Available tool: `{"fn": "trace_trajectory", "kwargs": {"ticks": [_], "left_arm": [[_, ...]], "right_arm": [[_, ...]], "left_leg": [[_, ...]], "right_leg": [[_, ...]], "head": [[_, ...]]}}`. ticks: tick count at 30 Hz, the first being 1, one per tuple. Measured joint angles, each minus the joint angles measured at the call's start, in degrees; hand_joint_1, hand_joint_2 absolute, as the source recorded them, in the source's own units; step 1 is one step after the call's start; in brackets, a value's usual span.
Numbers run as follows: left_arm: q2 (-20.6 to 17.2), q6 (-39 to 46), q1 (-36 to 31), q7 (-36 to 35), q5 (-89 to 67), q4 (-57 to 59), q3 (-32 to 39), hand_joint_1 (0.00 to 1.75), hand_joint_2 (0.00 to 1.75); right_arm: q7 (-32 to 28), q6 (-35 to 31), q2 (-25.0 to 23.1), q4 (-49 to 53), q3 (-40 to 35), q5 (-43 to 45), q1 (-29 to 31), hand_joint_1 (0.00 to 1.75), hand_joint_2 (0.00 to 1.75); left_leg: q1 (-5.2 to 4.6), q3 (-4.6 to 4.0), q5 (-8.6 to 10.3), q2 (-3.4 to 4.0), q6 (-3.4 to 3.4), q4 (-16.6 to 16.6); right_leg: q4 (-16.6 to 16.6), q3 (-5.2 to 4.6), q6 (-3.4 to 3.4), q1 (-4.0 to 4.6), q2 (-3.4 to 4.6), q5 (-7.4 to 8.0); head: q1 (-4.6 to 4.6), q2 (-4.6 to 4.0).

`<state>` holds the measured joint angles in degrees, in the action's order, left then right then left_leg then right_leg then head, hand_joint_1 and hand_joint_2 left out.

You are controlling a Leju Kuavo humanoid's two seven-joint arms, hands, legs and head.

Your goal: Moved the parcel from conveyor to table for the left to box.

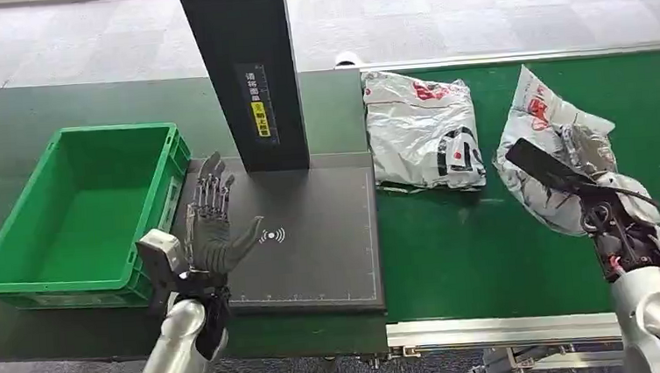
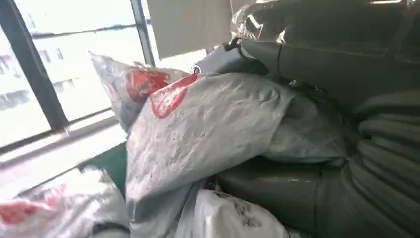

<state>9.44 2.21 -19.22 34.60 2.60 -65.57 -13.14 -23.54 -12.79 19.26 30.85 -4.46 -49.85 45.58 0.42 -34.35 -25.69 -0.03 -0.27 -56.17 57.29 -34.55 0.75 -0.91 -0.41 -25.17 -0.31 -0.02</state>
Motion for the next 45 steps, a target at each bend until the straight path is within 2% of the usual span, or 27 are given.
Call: {"fn": "trace_trajectory", "kwargs": {"ticks": [8,10,13,17,21,30,38,45], "left_arm": [[0.0,0.0,-0.2,0.4,0.4,0.5,-0.5,0.00,1.75],[0.0,0.0,-0.2,0.5,0.5,0.5,-0.5,0.00,1.75],[0.3,0.0,-0.2,0.6,0.9,0.5,-0.5,0.00,1.75],[0.9,0.0,-0.3,-0.1,0.9,0.5,-0.5,0.00,1.75],[1.5,-0.5,-0.3,-0.4,0.8,0.5,-0.5,0.00,1.75],[2.7,-1.2,-0.7,-1.1,0.6,0.5,-0.5,0.00,1.75],[3.2,-2.2,-1.5,-1.2,1.4,1.2,-1.5,0.00,1.75],[3.2,-2.2,-2.0,-0.5,2.3,2.5,-2.5,0.00,1.75]], "right_arm": [[0.0,-1.8,-1.2,9.6,-1.2,0.3,-3.6,1.75,1.75],[-1.7,-4.6,-1.2,11.6,-1.4,0.3,-4.7,1.75,1.75],[-4.4,-7.9,-1.7,19.7,-2.8,0.3,-8.2,1.75,1.75],[-4.7,-4.2,-2.4,30.5,-8.4,-5.3,-11.6,1.75,1.75],[-5.5,-2.8,-2.4,35.3,-17.5,-6.0,-13.2,1.75,1.75],[-7.2,1.1,-3.1,35.8,-34.5,-5.0,-11.8,1.75,1.75],[-7.3,5.9,-4.2,32.6,-43.6,-1.9,-9.3,1.75,1.75],[-6.8,5.9,-5.6,27.9,-48.1,0.3,-7.2,1.75,1.75]], "left_leg": [[0.00,-0.01,0.00,0.05,0.00,0.0],[0.00,-0.02,0.00,0.04,0.00,0.0],[0.00,-0.03,-0.01,0.06,0.00,0.0],[0.04,-0.01,-0.03,0.13,-0.02,0.0],[0.06,-0.02,-0.02,0.12,-0.02,0.0],[0.03,-0.02,-0.02,0.10,-0.02,0.0],[0.04,-0.01,-0.02,0.11,-0.02,0.0],[0.04,0.00,-0.02,0.11,-0.02,0.0]], "right_leg": [[0.0,-0.05,0.00,0.00,0.06,0.00],[0.0,-0.05,0.00,0.00,0.07,0.00],[0.0,-0.06,0.00,0.00,0.07,0.00],[0.0,-0.12,-0.01,0.03,0.14,-0.01],[0.0,-0.11,-0.02,0.06,0.14,-0.02],[0.0,-0.08,-0.01,0.02,0.12,-0.01],[0.0,-0.09,-0.01,0.03,0.13,-0.01],[0.0,-0.08,-0.01,0.03,0.13,-0.01]], "head": [[0.00,0.02],[0.00,0.00],[0.00,0.00],[-0.02,0.00],[0.00,0.02],[0.00,0.00],[0.00,0.02],[0.00,0.00]]}}
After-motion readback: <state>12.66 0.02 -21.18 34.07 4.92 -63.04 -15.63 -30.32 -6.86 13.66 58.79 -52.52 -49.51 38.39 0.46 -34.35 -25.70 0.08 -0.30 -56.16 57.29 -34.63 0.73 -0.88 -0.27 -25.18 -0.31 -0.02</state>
